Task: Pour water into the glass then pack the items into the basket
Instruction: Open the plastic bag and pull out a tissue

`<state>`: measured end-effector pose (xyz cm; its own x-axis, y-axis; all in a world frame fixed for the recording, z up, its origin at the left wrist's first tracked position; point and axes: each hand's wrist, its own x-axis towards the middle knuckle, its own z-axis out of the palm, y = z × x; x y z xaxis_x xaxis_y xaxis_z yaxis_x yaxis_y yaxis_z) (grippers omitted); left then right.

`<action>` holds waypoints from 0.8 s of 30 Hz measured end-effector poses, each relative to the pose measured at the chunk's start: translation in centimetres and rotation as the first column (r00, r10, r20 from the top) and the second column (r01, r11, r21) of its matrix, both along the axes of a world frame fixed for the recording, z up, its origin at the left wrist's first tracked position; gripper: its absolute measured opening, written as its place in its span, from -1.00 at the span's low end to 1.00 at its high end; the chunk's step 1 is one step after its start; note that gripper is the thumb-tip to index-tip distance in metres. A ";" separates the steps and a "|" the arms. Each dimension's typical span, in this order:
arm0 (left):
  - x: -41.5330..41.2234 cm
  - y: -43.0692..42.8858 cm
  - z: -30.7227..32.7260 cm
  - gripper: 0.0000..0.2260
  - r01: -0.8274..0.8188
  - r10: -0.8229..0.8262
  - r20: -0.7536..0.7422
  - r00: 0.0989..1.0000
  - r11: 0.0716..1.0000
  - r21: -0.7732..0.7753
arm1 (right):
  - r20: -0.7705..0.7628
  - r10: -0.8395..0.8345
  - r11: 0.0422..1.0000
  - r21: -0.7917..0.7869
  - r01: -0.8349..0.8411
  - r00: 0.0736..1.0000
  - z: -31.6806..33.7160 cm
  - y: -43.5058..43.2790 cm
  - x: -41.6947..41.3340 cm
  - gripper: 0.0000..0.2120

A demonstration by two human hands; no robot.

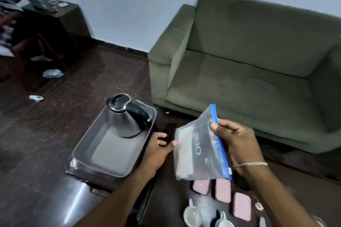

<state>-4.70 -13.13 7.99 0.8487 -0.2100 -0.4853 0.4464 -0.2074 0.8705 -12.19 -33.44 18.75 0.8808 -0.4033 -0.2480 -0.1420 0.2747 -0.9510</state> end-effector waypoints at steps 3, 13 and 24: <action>-2.8 -5.1 2.4 -0.81 0.020 -0.004 0.154 0.988 0.995 -0.101 | -0.034 -0.056 0.998 -0.031 0.055 0.998 -0.7 -3.1 -2.9 -0.77; -11.3 -16.6 7.6 -0.87 0.237 -0.220 0.092 0.971 0.940 -0.247 | -0.009 -0.020 0.975 -0.220 0.018 1.000 -2.6 -8.7 -11.4 -0.58; -16.0 -19.6 8.8 -0.90 0.197 -0.226 -0.093 0.970 0.949 -0.246 | -0.084 -0.025 0.943 -0.332 -0.004 0.996 -1.9 -10.9 -16.8 -0.65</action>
<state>-20.74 -32.77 16.76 0.7122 -0.4975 -0.4953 0.5167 -0.1061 0.8496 -29.01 -44.34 16.85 0.8575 -0.4844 -0.1734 -0.2260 -0.0518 -0.9727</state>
